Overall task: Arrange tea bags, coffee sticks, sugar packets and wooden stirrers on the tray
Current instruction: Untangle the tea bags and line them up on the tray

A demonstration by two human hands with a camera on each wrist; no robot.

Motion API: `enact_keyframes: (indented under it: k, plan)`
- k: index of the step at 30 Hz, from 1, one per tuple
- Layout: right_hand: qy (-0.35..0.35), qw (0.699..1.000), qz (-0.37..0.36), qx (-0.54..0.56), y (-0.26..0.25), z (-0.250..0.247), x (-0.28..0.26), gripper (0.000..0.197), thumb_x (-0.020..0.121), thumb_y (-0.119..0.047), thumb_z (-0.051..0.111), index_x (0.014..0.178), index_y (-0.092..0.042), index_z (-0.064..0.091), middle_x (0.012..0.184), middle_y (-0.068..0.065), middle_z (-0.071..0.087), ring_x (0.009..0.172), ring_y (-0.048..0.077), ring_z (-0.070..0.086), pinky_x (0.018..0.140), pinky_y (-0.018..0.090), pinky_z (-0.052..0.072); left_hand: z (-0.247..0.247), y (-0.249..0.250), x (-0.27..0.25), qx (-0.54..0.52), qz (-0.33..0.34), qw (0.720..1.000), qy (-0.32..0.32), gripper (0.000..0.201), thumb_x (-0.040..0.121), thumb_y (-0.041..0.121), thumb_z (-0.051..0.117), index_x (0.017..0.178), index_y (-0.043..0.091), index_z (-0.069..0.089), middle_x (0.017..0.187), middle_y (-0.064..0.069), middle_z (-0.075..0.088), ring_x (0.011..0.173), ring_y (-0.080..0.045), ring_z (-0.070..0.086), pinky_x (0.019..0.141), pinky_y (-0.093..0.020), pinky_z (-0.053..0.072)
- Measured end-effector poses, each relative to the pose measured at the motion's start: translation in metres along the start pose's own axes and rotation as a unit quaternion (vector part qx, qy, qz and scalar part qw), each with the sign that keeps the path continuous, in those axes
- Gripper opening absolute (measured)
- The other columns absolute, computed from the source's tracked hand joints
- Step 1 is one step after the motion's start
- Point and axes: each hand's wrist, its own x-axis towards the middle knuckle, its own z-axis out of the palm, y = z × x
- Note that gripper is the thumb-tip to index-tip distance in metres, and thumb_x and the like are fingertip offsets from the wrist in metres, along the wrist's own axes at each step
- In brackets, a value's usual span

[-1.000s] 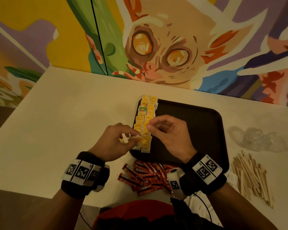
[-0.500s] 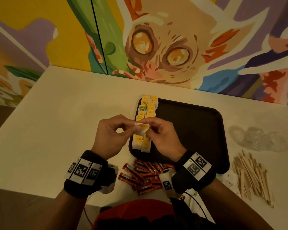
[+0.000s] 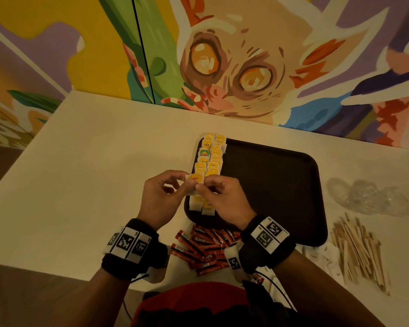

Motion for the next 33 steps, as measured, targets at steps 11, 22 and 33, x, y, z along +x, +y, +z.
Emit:
enact_keyframes:
  k: [11,22,33]
  plan:
    - [-0.050,0.947,0.203,-0.244,0.060,0.027,0.011,0.011,0.090,-0.023,0.069,0.080,-0.017,0.068,0.106,0.014,0.067,0.094,0.027,0.066,0.085,0.033,0.057,-0.027,-0.061,0.003,0.110,-0.140,0.983,0.044,0.006,0.088,0.016,0.067,0.087,0.021,0.070,0.091,0.011,0.069,0.074,0.001,0.062,0.066,-0.016,0.047]
    - [-0.004,0.927,0.227,-0.299,0.056,0.044,0.012,0.013,0.093,-0.017,0.063,0.103,-0.008,0.063,0.122,0.015,0.048,0.101,0.031,0.060,0.089,0.037,0.054,-0.018,-0.102,0.020,0.301,-0.206,0.925,-0.106,0.060,0.083,0.032,0.072,0.135,0.015,0.048,0.129,-0.009,0.051,0.111,-0.025,0.054,0.094,-0.033,0.044]
    - [0.019,0.925,0.191,-0.329,0.056,0.044,0.014,0.034,0.087,-0.022,0.072,0.111,-0.014,0.048,0.117,0.009,0.059,0.104,0.027,0.062,0.086,0.043,0.056,-0.002,-0.115,0.034,0.346,-0.244,0.902,-0.085,0.050,0.083,0.031,0.071,0.126,0.011,0.053,0.122,-0.010,0.057,0.111,-0.028,0.054,0.096,-0.038,0.046]
